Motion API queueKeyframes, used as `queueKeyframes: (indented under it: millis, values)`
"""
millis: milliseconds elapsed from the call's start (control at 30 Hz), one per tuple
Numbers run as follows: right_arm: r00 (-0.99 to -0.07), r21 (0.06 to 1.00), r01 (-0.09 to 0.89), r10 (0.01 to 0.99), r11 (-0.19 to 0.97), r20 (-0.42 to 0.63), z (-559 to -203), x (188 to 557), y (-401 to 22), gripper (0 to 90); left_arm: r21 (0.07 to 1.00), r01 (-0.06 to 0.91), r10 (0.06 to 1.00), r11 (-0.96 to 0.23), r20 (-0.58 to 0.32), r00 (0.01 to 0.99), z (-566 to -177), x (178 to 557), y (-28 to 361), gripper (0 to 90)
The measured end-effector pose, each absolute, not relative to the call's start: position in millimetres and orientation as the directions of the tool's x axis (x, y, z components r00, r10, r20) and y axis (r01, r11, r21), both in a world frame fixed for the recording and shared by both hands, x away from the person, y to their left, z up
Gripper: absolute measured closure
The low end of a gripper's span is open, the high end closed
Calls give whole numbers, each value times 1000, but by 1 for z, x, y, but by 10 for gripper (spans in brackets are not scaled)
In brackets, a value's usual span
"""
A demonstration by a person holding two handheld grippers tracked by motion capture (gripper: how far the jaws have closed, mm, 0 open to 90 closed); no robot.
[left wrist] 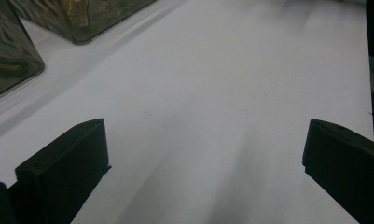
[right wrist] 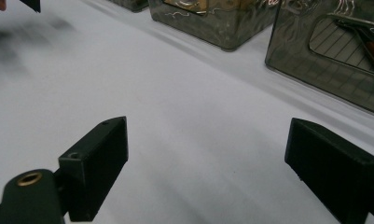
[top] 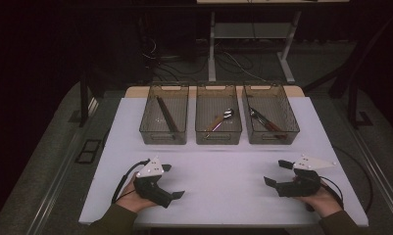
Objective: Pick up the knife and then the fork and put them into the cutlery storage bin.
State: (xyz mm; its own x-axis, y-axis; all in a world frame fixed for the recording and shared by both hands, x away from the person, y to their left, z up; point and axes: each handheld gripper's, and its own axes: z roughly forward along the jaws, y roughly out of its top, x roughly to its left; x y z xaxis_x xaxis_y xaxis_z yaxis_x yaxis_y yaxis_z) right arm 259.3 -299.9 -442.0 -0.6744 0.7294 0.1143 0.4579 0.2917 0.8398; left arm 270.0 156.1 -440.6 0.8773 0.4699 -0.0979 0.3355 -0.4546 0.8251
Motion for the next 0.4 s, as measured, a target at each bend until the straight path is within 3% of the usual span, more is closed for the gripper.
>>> queueKeyframes:
  millis: [400]
  values:
    - [-695, 839, 450, 710, 307, 112, -443, 256, -292, 128, 823, 335, 468, -459, -96, 878, -441, 270, 155, 0]
